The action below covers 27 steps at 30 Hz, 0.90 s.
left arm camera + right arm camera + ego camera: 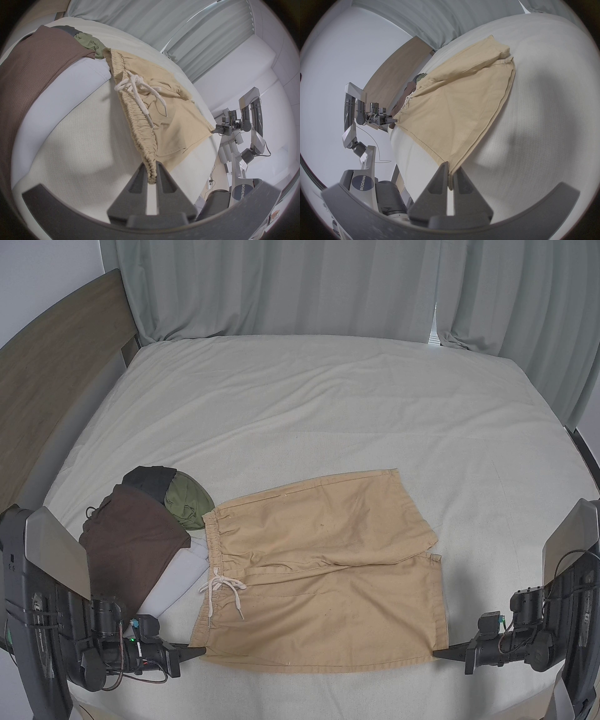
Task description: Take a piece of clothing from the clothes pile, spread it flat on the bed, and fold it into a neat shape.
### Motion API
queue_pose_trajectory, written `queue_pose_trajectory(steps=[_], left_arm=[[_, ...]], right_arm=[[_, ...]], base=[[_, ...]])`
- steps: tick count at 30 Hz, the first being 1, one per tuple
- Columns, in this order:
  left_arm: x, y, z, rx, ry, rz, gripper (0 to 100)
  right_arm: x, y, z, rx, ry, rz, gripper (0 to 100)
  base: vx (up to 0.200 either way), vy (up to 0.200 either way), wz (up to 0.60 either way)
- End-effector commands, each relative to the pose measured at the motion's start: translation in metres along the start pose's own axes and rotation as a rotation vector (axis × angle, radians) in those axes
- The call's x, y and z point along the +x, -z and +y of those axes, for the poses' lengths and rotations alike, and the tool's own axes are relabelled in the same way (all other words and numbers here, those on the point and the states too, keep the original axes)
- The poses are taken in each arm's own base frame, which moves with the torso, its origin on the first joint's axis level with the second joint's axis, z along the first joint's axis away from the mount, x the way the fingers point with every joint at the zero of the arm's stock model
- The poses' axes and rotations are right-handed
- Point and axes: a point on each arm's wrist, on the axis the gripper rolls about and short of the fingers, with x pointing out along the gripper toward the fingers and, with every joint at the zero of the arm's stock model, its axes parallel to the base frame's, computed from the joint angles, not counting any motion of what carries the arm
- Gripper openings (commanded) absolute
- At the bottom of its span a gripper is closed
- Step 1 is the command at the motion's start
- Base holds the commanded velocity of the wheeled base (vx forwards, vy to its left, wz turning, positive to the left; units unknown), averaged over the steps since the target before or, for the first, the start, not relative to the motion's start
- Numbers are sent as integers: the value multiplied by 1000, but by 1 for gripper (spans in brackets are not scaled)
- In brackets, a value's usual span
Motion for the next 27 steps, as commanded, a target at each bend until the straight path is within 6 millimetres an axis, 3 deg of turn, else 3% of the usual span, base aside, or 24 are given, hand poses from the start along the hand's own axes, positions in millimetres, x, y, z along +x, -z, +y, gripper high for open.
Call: queue_pose_trajectory(steps=[1,12,20,27], left_arm=[[0,-1,0,6,0,-7,0],[3,-20,-3,42,17,-77,0],[-3,-44,-27,-13,76,-150,0],[-1,-55,-28,-27,88,-190,0]], right_arm=[[-4,2,1,2,-12,0,0],[-9,-10,6,-52,-53,-55,0],[-15,-31,11,-102,-57,-136,0],[-19,-48,13,-114,-90,-196,0]], base=[[0,0,0],[0,0,0],[0,0,0],[0,0,0]])
